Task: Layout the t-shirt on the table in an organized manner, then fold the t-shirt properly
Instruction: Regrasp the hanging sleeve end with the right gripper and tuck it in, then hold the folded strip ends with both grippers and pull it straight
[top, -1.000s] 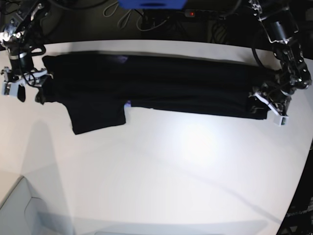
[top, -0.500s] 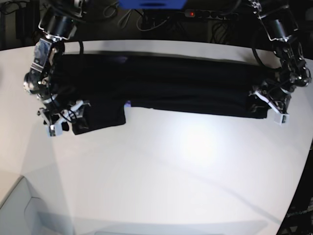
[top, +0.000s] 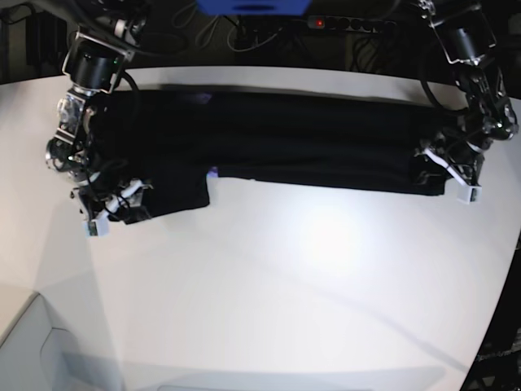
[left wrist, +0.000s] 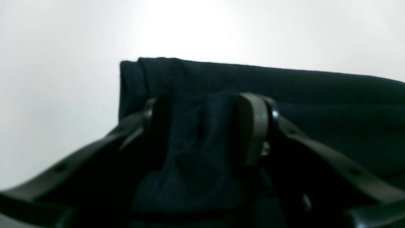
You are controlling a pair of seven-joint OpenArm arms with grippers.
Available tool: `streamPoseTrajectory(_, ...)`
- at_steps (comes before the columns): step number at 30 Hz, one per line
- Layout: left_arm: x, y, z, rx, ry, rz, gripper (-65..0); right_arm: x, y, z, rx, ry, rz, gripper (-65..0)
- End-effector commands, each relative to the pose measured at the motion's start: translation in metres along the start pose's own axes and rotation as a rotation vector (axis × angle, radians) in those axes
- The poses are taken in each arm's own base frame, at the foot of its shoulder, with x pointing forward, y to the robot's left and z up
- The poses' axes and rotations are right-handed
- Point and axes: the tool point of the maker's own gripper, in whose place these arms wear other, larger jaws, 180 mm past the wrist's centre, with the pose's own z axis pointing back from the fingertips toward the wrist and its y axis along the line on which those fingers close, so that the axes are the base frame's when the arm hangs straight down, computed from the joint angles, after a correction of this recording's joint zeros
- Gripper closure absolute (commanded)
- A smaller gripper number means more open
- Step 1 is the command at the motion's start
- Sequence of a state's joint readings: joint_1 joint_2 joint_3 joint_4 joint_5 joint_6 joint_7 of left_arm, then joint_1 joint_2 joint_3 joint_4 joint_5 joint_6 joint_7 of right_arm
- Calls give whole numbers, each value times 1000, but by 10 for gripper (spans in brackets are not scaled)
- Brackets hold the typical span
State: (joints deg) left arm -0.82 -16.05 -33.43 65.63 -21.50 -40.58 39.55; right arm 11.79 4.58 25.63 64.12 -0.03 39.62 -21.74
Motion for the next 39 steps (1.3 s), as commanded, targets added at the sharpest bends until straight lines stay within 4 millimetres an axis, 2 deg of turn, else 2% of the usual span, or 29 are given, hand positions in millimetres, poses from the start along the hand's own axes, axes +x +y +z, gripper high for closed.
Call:
streamPoseTrajectory(1,-32,10,4,43,147,-25,-325,14,0,0,6,-46,4,-405)
streamPoseTrajectory(3,-33,10,4,43,149,-25,-325,6,3,-3,17,-27,-3,-320)
streamPoseTrajectory(5,-33,10,4,43,149,-25,-325,0,8,-6,31,-5,-1,-196)
streamPoseTrajectory(7,-33,10,4,43,149,-25,-325,5,8,-5,29,-17,2,-52)
streamPoseTrajectory(8,-33,10,4,43,149,-25,-325,6,8,-2,23,-19,14,0)
streamPoseTrajectory(10,-35,10,5,43,153,-23,-325,7,7,8,7,-14,46,0)
streamPoseTrajectory(14,-40,10,6,45,162,-22,-325,43,24,35,-22,-123,125,0)
streamPoseTrajectory(17,-40,10,6,45,162,-22,-325,61,35,62,-55,-174,190,0)
streamPoseTrajectory(21,-40,10,6,45,162,-22,-326,71,47,94,-97,-205,245,0)
streamPoseTrajectory(22,-40,10,6,45,162,-22,-326,70,47,102,-108,-200,259,0)
streamPoseTrajectory(26,-41,10,6,44,163,-21,-327,37,42,120,-135,-144,203,0)
streamPoseTrajectory(29,-41,10,6,44,163,-21,-327,15,27,134,-178,-123,123,0)
streamPoseTrajectory(39,-41,11,6,45,164,-21,-327,-21,-9,156,-278,-54,40,0)
